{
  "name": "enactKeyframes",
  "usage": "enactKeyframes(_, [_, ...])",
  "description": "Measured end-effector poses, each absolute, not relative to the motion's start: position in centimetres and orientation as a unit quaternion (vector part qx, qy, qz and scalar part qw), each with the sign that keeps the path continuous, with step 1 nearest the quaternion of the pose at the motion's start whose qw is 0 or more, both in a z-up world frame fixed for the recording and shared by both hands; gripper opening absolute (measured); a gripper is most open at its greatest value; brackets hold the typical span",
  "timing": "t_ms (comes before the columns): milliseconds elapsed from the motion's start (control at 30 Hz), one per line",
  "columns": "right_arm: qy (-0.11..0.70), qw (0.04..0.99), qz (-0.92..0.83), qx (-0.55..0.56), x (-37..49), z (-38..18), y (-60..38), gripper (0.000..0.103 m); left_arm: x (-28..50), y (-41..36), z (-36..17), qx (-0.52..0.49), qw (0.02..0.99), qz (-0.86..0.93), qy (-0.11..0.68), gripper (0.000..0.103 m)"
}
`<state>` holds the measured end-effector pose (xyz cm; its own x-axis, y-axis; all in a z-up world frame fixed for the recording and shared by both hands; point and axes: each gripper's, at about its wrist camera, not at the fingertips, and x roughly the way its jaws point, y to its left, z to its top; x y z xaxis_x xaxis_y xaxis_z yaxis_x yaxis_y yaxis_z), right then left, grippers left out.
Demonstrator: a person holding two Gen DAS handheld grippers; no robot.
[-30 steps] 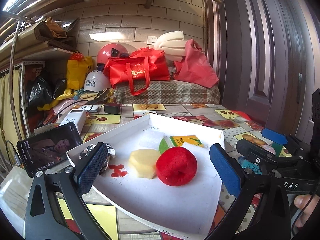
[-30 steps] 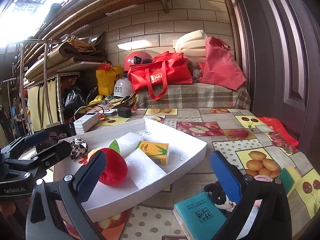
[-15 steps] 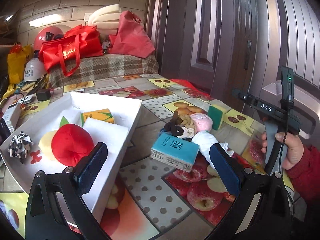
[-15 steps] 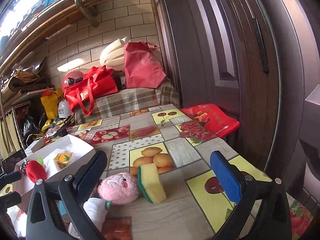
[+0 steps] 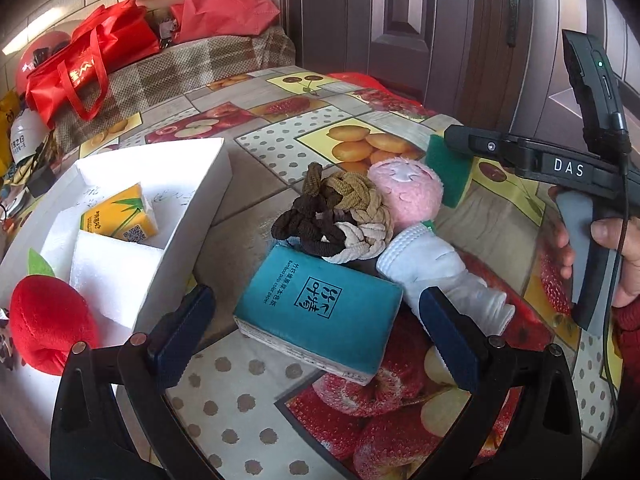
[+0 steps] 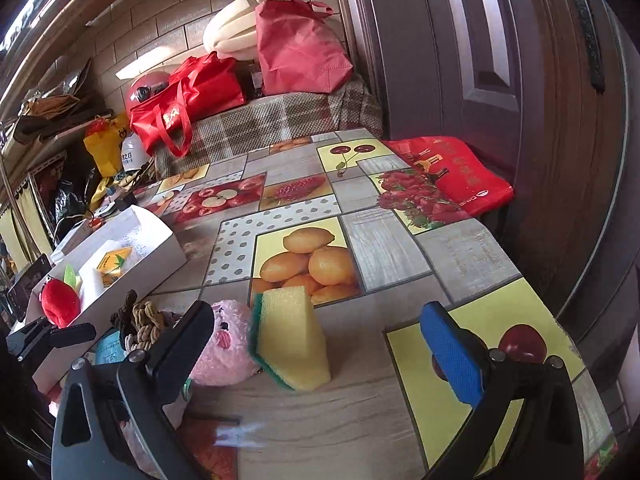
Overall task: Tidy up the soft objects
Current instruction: 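Grasp the blue tissue pack with the left gripper while the right gripper grasps the sponge, then carry the tissue pack over the tray with the left gripper while the right gripper carries the sponge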
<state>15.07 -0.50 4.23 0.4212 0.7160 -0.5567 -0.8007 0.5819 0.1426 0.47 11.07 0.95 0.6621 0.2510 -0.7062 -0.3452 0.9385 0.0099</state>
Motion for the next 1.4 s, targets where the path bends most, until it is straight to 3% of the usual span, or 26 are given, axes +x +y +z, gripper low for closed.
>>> enactKeyframes(33, [0.3,0.836,0.452,-0.079,15.2,4.0,0.0,0.099,0.9,11.0,0.6,-0.059,0.905,0.16,0.389,0.103])
enactKeyframes(100, [0.322,0.824,0.456,-0.095,15.5,3.4,1.0,0.081,1.5,10.6,0.1,-0.048,0.899,0.152,0.407,0.101])
enactKeyframes(167, [0.346,0.812,0.46,-0.102,16.0,2.8,1.6,0.039,1.7,10.3,-0.2,-0.038,0.897,0.151,0.414,0.086])
enactKeyframes(233, [0.355,0.808,0.461,-0.091,16.5,2.6,1.3,0.028,1.5,10.3,0.0,-0.038,0.901,0.144,0.407,0.085])
enactKeyframes(400, [0.325,0.825,0.461,-0.046,16.4,3.6,-0.8,0.028,0.0,9.4,1.5,-0.019,0.921,0.147,0.359,0.085])
enactKeyframes(800, [0.164,0.871,0.461,-0.033,10.0,6.6,-4.4,0.028,-6.1,8.0,5.3,0.011,0.963,0.199,0.181,0.085])
enactKeyframes(1400, [0.146,0.846,0.51,-0.057,4.3,6.4,-2.2,0.028,-10.0,9.1,5.5,-0.005,0.964,0.22,0.147,0.085])
